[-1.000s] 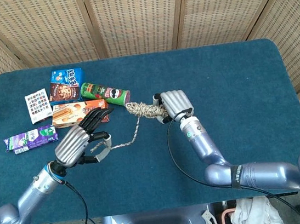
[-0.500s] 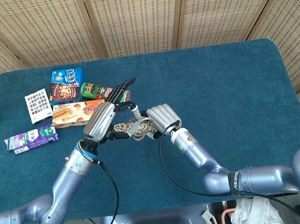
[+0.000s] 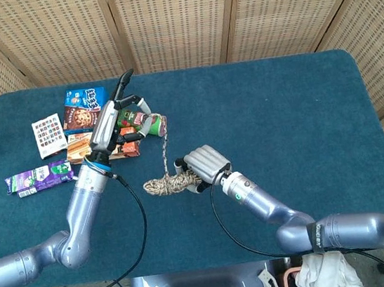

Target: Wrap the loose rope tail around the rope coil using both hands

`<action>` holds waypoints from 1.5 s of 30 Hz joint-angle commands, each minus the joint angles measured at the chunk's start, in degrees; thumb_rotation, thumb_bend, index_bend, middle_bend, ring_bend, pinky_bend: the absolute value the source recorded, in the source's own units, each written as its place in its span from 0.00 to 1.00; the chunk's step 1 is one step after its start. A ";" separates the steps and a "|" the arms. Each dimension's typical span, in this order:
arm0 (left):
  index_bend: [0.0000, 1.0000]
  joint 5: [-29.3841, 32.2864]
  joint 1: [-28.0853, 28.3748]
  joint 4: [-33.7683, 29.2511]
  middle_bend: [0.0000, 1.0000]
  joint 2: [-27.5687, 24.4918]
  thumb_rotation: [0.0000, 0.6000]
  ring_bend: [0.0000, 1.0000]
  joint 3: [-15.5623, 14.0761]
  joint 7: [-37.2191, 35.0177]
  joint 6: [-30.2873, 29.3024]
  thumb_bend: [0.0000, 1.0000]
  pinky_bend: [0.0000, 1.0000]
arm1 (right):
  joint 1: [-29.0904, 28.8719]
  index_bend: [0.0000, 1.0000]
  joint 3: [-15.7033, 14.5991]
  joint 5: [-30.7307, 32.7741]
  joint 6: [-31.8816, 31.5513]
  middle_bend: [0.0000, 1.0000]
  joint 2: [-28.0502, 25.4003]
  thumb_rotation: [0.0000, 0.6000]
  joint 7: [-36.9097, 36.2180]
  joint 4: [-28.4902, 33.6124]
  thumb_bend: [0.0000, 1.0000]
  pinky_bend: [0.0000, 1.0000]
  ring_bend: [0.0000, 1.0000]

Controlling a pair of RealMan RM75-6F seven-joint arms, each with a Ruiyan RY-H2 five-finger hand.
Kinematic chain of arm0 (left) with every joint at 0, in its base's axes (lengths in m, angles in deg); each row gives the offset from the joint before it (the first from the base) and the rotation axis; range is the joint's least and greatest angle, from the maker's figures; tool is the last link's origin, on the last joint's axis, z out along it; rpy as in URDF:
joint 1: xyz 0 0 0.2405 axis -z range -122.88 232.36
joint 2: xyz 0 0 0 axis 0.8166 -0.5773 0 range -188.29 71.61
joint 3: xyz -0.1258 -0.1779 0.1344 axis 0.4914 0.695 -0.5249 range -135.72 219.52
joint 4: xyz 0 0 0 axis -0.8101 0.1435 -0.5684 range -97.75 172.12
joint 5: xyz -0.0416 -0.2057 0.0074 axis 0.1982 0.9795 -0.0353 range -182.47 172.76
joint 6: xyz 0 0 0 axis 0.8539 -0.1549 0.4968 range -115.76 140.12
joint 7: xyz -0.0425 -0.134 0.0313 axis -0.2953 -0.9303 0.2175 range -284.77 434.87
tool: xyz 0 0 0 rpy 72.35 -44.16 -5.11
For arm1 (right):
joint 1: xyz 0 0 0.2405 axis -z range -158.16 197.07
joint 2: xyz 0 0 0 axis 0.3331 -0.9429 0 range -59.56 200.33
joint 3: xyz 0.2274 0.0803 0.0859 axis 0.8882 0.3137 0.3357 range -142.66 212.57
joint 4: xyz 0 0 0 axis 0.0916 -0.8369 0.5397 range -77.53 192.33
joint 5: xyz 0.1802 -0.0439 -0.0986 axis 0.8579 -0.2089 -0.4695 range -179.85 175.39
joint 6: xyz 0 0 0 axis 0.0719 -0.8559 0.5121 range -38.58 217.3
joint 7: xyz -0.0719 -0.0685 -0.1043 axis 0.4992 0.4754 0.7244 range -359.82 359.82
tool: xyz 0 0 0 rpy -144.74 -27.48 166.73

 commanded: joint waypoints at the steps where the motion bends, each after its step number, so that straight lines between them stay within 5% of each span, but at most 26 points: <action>1: 0.85 -0.49 -1.09 4.25 0.00 0.39 1.00 0.00 -0.16 -2.87 1.62 0.65 0.00 | 0.84 0.69 0.60 -1.83 1.32 0.69 -1.39 1.00 -3.00 1.17 0.69 0.93 0.47; 12: 0.85 -0.83 -1.89 18.87 0.00 6.34 1.00 0.00 -2.12 -10.27 7.54 0.65 0.00 | 3.46 0.69 7.03 -0.04 5.72 0.69 -4.34 1.00 -19.76 4.98 0.69 0.93 0.47; 23: 0.85 -7.30 -3.33 24.44 0.00 9.76 1.00 0.00 -5.65 -12.27 7.97 0.65 0.00 | 4.86 0.69 11.65 5.83 8.66 0.69 -5.93 1.00 -31.60 5.86 0.69 0.93 0.47; 36: 0.85 -23.34 -8.56 24.31 0.00 8.55 1.00 0.00 -15.99 -11.73 0.72 0.65 0.00 | -0.71 0.69 8.67 25.97 -6.73 0.70 -5.44 1.00 -16.58 4.59 0.70 0.94 0.47; 45: 0.85 -24.93 -11.23 20.40 0.00 8.64 1.00 0.00 -16.58 -9.02 -3.93 0.65 0.00 | -2.13 0.69 7.30 28.92 -10.37 0.70 -3.29 1.00 -10.54 3.36 0.70 0.94 0.48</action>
